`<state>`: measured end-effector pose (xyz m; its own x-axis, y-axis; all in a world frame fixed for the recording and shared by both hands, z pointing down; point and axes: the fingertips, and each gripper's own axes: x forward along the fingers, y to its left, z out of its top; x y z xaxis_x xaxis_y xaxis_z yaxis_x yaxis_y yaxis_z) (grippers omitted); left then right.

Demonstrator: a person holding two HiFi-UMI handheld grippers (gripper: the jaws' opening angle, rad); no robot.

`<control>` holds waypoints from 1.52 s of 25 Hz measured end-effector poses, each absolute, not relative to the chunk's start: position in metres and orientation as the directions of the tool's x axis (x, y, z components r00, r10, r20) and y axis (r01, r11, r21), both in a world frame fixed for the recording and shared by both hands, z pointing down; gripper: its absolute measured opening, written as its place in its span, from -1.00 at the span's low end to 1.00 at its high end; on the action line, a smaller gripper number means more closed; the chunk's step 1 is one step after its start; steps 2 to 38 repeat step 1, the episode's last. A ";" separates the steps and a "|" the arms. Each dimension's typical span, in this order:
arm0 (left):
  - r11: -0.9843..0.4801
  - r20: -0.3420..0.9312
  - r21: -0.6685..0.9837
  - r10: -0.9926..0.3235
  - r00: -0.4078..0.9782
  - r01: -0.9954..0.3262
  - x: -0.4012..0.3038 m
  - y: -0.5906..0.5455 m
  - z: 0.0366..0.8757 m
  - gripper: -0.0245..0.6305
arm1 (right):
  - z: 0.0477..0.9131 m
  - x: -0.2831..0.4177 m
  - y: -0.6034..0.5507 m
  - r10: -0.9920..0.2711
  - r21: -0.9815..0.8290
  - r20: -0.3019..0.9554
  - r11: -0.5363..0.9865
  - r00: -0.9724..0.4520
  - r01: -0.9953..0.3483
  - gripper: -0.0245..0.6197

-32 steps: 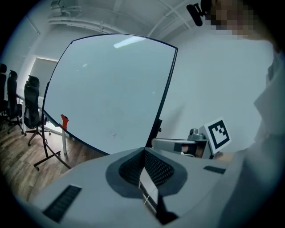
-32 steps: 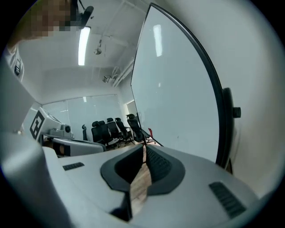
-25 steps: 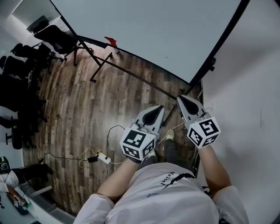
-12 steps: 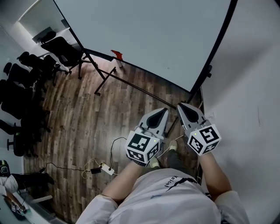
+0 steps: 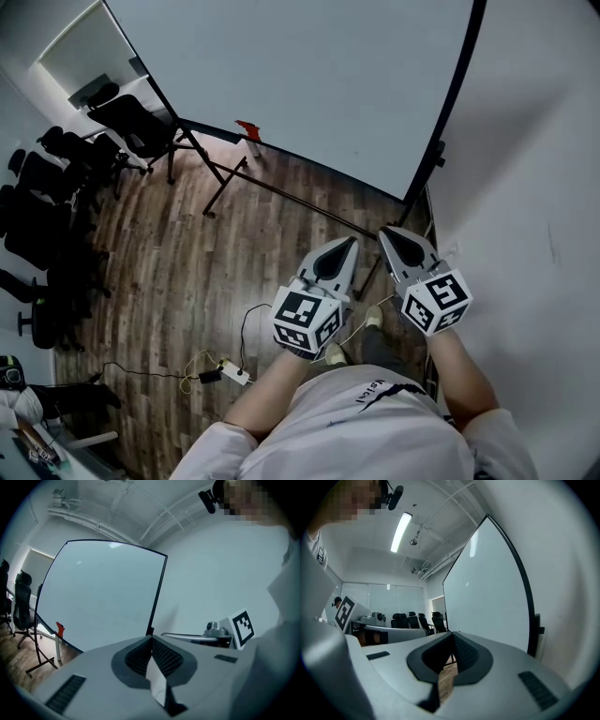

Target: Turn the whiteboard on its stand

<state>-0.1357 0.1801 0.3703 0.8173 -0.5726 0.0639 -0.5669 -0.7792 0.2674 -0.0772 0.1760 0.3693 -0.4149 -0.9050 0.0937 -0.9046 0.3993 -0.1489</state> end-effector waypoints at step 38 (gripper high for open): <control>-0.782 0.062 0.265 -0.570 0.819 -0.564 -0.134 0.181 0.370 -0.89 | 0.369 -0.076 0.176 -0.906 -0.146 0.091 0.398 -0.413 -0.906 -0.88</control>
